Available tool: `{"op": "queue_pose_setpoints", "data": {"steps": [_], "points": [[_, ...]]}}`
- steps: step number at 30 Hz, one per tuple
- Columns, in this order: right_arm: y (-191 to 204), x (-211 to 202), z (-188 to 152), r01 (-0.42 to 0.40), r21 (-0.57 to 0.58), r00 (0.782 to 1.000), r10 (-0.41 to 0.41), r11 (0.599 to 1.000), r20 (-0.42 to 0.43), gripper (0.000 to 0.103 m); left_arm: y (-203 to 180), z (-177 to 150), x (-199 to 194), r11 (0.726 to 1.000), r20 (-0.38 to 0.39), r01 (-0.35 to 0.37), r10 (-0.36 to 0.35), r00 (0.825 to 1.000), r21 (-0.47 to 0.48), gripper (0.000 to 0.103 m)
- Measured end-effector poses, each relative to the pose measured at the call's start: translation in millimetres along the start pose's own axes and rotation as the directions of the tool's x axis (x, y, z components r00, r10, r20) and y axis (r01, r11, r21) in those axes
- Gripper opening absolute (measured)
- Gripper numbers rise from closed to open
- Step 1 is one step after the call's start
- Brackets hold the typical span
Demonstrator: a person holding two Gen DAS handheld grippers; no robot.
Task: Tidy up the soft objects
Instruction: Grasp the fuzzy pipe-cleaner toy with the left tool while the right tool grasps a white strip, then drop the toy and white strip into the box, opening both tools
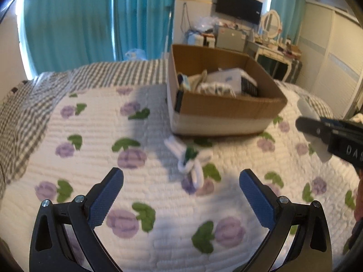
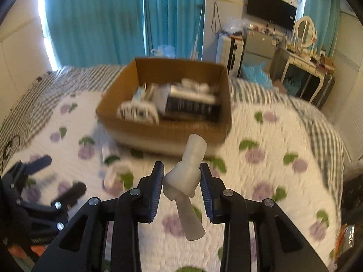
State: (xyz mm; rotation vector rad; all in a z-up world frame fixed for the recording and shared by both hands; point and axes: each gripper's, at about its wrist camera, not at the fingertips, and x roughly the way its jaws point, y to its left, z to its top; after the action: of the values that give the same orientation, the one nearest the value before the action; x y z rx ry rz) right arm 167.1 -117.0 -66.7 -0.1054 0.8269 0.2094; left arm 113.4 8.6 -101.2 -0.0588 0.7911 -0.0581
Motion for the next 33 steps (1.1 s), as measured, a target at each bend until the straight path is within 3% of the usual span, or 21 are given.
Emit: {"op": "queue_pose_setpoints", "data": {"steps": [4, 12, 14, 19, 21, 24, 33], "points": [[2, 25, 16, 0.015, 0.03, 1.0, -0.015, 0.999, -0.018, 0.032, 1, 17, 23, 1.0, -0.03, -0.024, 0.024, 0.999, -0.011, 0.103], [-10, 83, -11, 0.014, 0.067, 0.994, -0.007, 0.998, -0.105, 0.032, 1, 7, 79, 1.0, -0.102, 0.0, -0.001, 0.995, -0.008, 0.1], [-14, 92, -15, 0.006, 0.082, 0.993, 0.004, 0.997, -0.12, 0.032, -2, 3, 90, 1.0, -0.118, 0.028, -0.028, 0.993, -0.002, 0.092], [-16, 104, -19, -0.006, 0.092, 0.991, 0.018, 0.996, -0.135, 0.032, -4, 1, 111, 0.998, -0.16, 0.058, -0.056, 0.986, 0.005, 0.051], [-14, 105, -19, -0.007, 0.083, 0.991, 0.018, 0.997, -0.134, 0.032, -3, 0, 110, 0.997, -0.152, 0.077, -0.076, 0.985, 0.002, 0.044], [-11, 103, -22, -0.01, 0.073, 0.991, 0.019, 0.997, -0.131, 0.032, -5, -1, 100, 0.995, -0.136, 0.103, -0.101, 0.986, 0.008, 0.039], [-8, 61, -23, -0.015, 0.058, 0.998, 0.019, 0.998, -0.067, 0.032, -8, 0, 54, 0.991, -0.09, 0.136, -0.134, 0.987, 0.016, 0.035]]}}
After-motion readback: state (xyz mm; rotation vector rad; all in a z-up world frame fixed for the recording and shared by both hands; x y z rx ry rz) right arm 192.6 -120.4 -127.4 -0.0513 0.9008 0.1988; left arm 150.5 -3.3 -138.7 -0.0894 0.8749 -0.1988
